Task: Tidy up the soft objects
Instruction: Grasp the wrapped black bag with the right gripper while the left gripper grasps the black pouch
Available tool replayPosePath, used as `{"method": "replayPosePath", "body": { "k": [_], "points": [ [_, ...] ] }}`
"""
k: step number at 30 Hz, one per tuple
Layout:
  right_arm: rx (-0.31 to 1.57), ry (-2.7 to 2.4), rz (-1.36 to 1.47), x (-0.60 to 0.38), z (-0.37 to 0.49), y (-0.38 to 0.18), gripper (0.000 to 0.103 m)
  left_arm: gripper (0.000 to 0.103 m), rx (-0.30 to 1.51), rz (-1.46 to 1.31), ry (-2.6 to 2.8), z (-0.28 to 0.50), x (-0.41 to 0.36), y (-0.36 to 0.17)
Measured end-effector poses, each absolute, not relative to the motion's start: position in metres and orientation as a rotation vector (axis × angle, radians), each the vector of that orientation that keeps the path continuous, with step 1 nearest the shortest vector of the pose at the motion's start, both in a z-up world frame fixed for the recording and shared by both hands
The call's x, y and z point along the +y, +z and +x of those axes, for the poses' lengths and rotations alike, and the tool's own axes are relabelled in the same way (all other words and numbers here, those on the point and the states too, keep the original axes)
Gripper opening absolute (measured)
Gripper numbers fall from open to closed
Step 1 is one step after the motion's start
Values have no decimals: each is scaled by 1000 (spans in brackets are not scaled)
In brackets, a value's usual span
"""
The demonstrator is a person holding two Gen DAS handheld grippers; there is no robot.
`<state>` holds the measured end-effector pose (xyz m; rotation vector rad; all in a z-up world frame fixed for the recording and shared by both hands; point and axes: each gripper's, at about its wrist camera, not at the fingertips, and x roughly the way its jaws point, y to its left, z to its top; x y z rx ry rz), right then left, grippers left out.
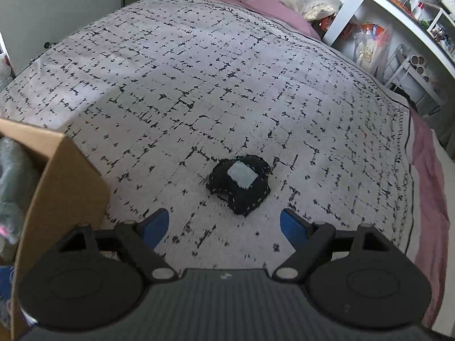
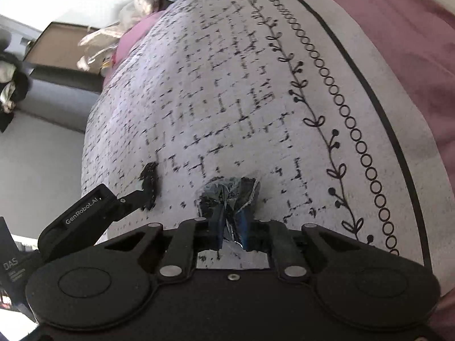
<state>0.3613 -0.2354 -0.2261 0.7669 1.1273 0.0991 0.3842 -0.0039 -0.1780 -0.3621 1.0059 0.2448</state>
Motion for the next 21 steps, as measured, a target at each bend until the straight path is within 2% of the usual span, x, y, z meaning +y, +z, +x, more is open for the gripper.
{"method": "replayPosePath", "body": {
  "k": [2,3,4,6,14,16,20,21],
  "points": [
    [1147,77,800,-240,363,-231,18,84,1007,-357,245,391,-4,-183],
    [1152,71,815,-242,365,-233,29,84,1008,-356,244,395,-4,-185],
    [1150,66,814,-242,366,-234,48,84,1009,-353,246,398,-4,-187],
    [1136,53,784,-239,368,-233,62,84,1008,-352,250,403,-4,-191],
    [1141,107,705,-219,381,-238,60,84,993,-346,266,420,-5,-205],
    [1132,105,690,-219,382,-239,55,83,973,-339,258,421,-6,-205],
    [1116,104,656,-215,386,-239,46,75,957,-316,241,421,-9,-206],
    [1114,106,654,-214,386,-239,43,69,955,-312,236,420,-10,-205]
  ]
}}
